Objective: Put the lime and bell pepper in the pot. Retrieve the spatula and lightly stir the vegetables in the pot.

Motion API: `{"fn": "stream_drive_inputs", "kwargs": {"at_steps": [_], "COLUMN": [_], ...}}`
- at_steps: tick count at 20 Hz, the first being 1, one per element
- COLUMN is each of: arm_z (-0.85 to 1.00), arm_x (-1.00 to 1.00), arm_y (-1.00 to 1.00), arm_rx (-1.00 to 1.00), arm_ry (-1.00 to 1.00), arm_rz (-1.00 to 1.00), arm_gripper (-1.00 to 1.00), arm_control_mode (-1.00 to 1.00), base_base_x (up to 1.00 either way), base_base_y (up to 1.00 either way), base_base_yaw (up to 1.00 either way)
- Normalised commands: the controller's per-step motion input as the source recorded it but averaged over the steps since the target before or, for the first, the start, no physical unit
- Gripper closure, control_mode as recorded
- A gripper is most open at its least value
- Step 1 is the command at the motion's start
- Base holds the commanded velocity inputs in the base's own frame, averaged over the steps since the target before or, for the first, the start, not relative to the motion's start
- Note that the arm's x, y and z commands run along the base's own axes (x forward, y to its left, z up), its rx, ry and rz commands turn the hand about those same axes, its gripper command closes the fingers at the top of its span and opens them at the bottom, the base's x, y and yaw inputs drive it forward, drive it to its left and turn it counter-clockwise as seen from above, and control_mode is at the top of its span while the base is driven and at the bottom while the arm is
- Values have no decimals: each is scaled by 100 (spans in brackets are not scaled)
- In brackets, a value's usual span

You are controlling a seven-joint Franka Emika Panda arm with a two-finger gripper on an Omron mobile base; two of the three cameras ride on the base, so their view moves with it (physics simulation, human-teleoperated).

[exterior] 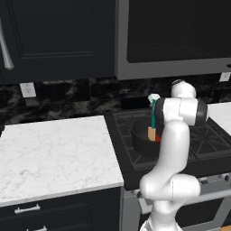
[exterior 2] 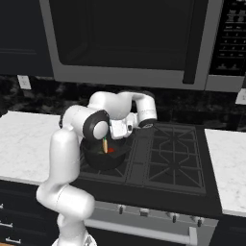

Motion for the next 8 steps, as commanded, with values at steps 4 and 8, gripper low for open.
{"fn": "stream_drive_inputs", "kwargs": {"at_steps": [4,8], "arm_z": [-1,0], "arm_x": [0,0], "arm_y": [0,0], "arm_rx": [0,0], "arm_ry": [-8,0], "arm_rz": [-14,-22], "arm_gripper": [100,100], "arm_control_mode": [-100,-100], "base_base_x": [0,0], "base_base_y": [0,0], "base_base_yaw": [0,0]}}
